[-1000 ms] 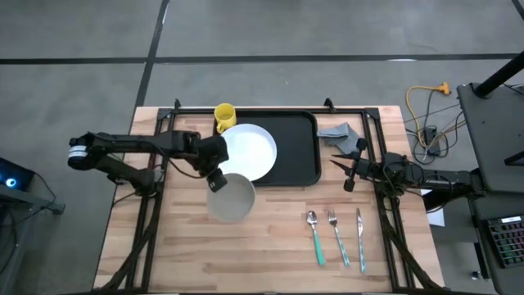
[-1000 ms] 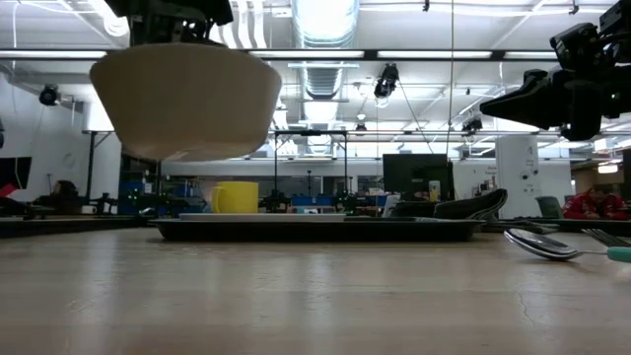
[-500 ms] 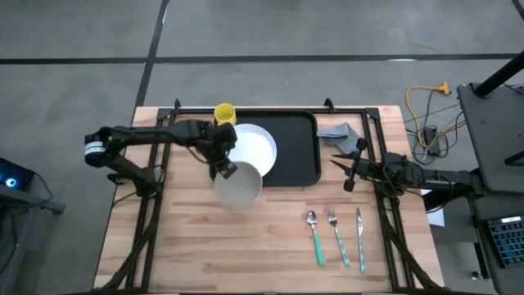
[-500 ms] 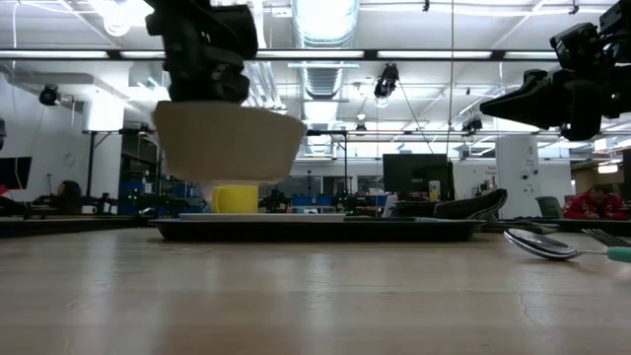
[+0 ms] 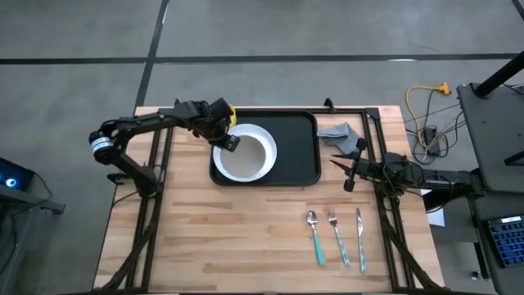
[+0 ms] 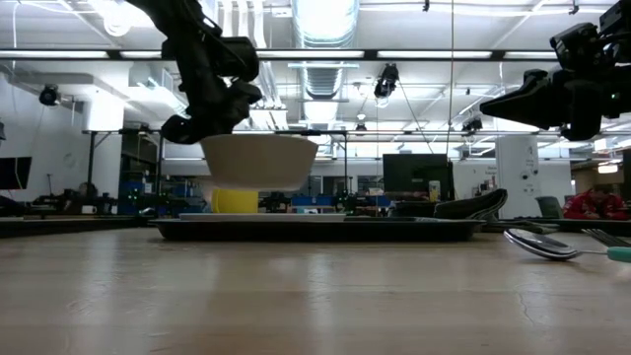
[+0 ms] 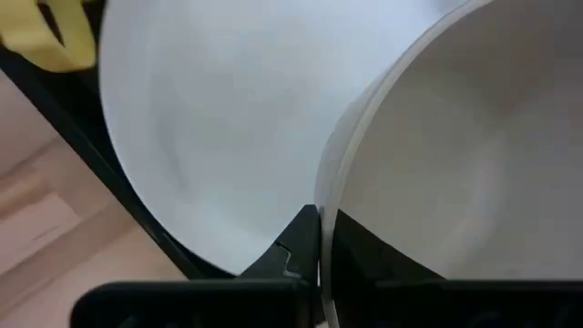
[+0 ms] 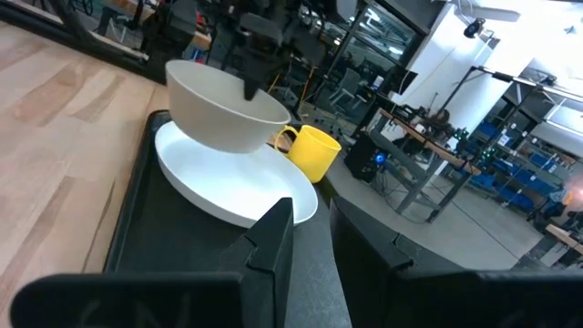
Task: Set up tray
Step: Put the gray bowl on top of the white plate on the black serving tray
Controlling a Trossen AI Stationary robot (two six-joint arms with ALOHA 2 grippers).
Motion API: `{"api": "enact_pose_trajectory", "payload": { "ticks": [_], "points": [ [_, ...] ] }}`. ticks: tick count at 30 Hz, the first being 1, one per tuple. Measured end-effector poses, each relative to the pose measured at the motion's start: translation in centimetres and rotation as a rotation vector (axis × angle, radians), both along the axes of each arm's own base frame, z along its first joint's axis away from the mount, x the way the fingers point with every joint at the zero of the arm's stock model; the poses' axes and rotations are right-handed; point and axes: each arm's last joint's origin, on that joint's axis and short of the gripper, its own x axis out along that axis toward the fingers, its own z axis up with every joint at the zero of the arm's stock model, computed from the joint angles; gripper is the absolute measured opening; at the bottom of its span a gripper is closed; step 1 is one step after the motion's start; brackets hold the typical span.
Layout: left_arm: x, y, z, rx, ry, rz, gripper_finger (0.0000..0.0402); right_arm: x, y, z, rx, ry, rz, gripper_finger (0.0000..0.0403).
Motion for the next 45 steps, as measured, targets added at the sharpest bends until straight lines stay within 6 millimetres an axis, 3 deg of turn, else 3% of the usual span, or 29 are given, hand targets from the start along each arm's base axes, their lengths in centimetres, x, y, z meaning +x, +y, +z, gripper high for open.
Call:
{"api": "enact_pose_trajectory", "payload": {
  "ticks": [11,45],
  "points": [
    [-0.7,1.9,-0.5,0.052,-0.035,0.078,0.0,0.0,0.0,0.0,0.0,0.0,0.0,0.0068],
    [-1.4,2.0,-4.5,0.066,-0.061,0.099,0.0,0.0,0.0,0.0,0.0,0.0,0.0,0.0068]
  ]
}}
